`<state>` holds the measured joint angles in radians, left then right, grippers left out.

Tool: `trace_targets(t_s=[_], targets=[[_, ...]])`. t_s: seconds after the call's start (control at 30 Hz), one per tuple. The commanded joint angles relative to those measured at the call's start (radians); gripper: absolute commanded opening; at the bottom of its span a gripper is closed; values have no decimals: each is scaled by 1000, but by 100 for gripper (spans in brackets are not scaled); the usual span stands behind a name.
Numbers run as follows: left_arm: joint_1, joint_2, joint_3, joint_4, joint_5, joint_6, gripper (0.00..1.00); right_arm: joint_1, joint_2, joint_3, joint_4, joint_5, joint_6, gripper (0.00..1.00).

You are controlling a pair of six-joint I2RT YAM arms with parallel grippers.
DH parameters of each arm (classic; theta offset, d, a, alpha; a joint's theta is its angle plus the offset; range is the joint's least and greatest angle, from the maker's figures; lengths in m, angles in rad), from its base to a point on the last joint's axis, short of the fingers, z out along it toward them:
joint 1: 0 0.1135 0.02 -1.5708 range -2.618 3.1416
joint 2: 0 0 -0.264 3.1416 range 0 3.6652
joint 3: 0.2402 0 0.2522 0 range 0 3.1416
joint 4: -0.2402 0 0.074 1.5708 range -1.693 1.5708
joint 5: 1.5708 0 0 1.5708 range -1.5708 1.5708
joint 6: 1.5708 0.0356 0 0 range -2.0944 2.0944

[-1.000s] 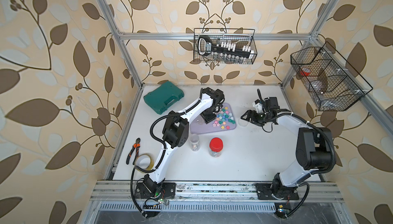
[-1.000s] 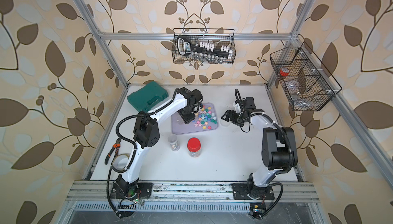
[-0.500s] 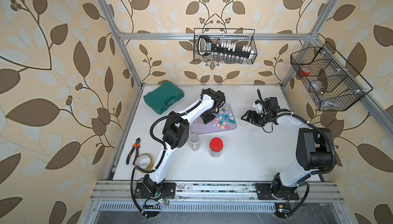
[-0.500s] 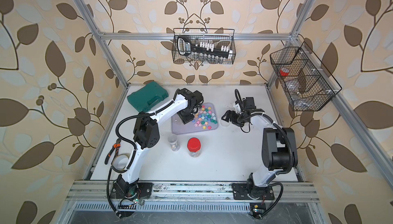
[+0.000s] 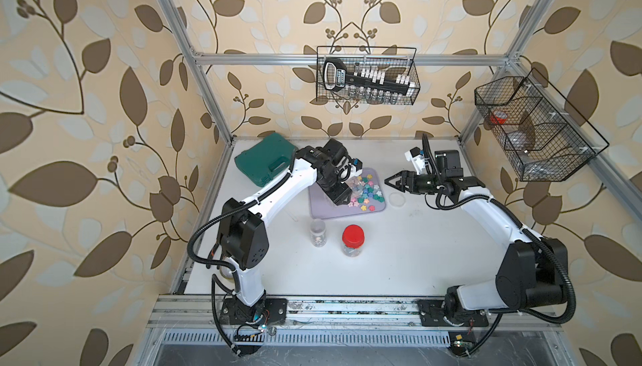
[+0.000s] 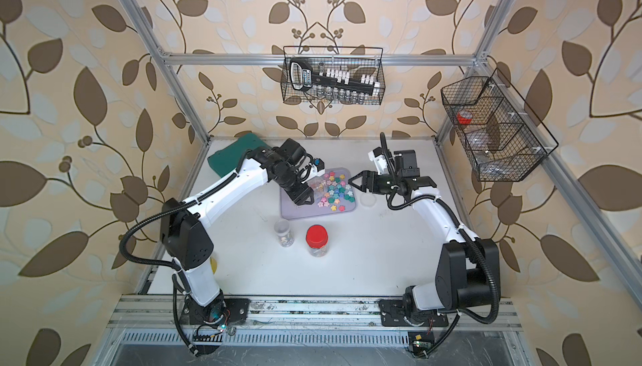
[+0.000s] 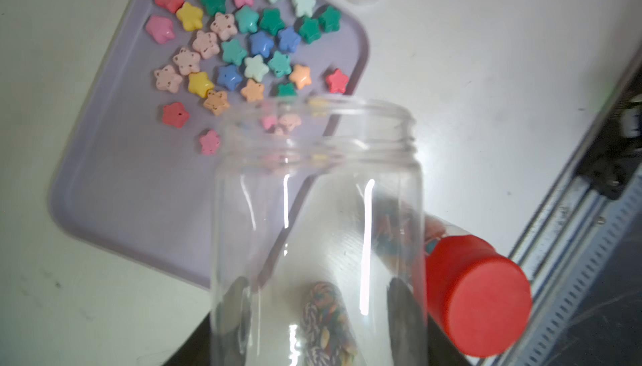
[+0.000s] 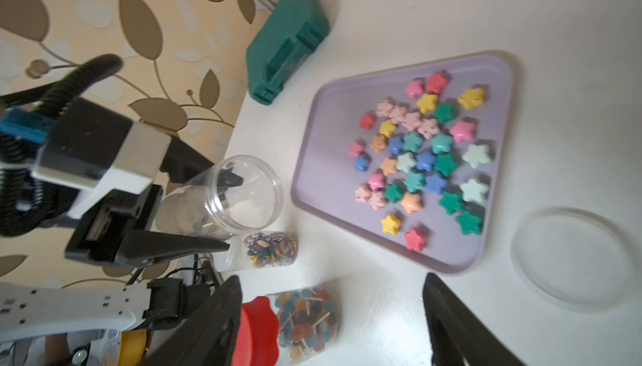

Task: Pour the candies out of the jar
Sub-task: Place the jar at the center of the board.

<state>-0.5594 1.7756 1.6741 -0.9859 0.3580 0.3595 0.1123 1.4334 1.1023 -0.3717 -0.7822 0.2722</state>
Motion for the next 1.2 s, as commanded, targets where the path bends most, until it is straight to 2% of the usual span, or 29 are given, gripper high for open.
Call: trace_targets(t_s=[0.0, 0.13, 0.23, 0.37, 0.6, 0.77, 0.93, 1.17], targets=[[42, -78, -56, 101, 318, 62, 57, 53, -26, 75, -11, -115, -42, 77], [84, -113, -106, 131, 518, 79, 57, 123, -18, 126, -13, -184, -58, 73], [88, -135, -126, 141, 600, 96, 58, 162, 1, 155, -15, -229, -66, 69], [93, -143, -135, 139, 624, 103, 59, 205, 18, 180, -14, -251, -61, 65], [95, -170, -155, 151, 654, 108, 59, 215, 50, 198, -41, -278, -53, 54], [96, -179, -166, 159, 653, 111, 61, 215, 51, 201, -45, -296, -38, 41], [103, -186, -174, 178, 690, 110, 65, 214, 58, 187, -45, -314, 0, 23], [117, -187, -185, 204, 697, 97, 66, 215, 61, 150, -42, -351, 21, 8]])
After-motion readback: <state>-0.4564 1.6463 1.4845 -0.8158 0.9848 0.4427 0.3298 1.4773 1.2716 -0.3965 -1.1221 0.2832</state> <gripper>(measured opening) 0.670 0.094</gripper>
